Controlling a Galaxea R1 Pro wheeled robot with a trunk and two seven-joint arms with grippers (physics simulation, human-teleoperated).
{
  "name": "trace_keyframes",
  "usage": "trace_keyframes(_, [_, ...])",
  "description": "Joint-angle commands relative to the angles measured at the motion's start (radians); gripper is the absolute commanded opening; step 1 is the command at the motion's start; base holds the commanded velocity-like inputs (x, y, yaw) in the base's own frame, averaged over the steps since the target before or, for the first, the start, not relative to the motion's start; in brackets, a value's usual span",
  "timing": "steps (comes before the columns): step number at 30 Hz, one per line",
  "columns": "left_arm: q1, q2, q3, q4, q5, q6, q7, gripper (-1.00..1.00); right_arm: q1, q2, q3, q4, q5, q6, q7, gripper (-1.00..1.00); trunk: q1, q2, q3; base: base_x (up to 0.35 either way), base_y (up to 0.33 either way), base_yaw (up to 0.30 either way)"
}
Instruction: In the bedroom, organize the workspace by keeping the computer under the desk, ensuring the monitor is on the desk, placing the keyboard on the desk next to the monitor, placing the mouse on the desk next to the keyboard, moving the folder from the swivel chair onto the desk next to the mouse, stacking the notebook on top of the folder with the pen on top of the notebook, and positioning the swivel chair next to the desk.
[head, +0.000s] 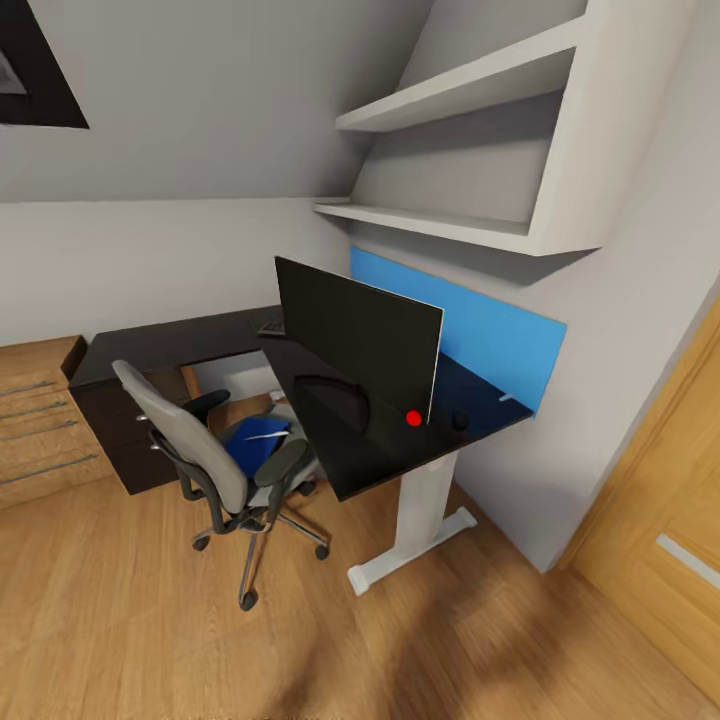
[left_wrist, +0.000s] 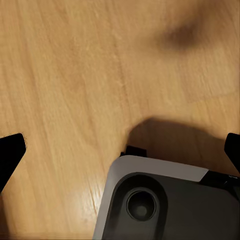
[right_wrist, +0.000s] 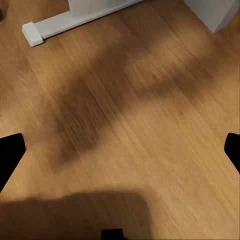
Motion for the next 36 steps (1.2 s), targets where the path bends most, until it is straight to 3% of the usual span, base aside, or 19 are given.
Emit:
trace_keyframes(1, [0.0, 0.0, -0.001, -0.001, 0.005, -0.001, 0.0, 1.0, 0.0, 0.0, -0.001, 0.0, 0.0, -0.003, -0.001, 1.0, 0.0, -0.001, -0.001, 0.0, 0.0, 0.26])
trace_keyframes(36, [0.0, 0.0, 0.0, -0.001, 0.005, -0.001, 0.001, 1.0, 0.0, 0.0, 0.001, 0.001, 0.002, -0.004, -0.001, 1.0, 0.0, -0.001, -0.004, 0.0, 0.0, 0.271])
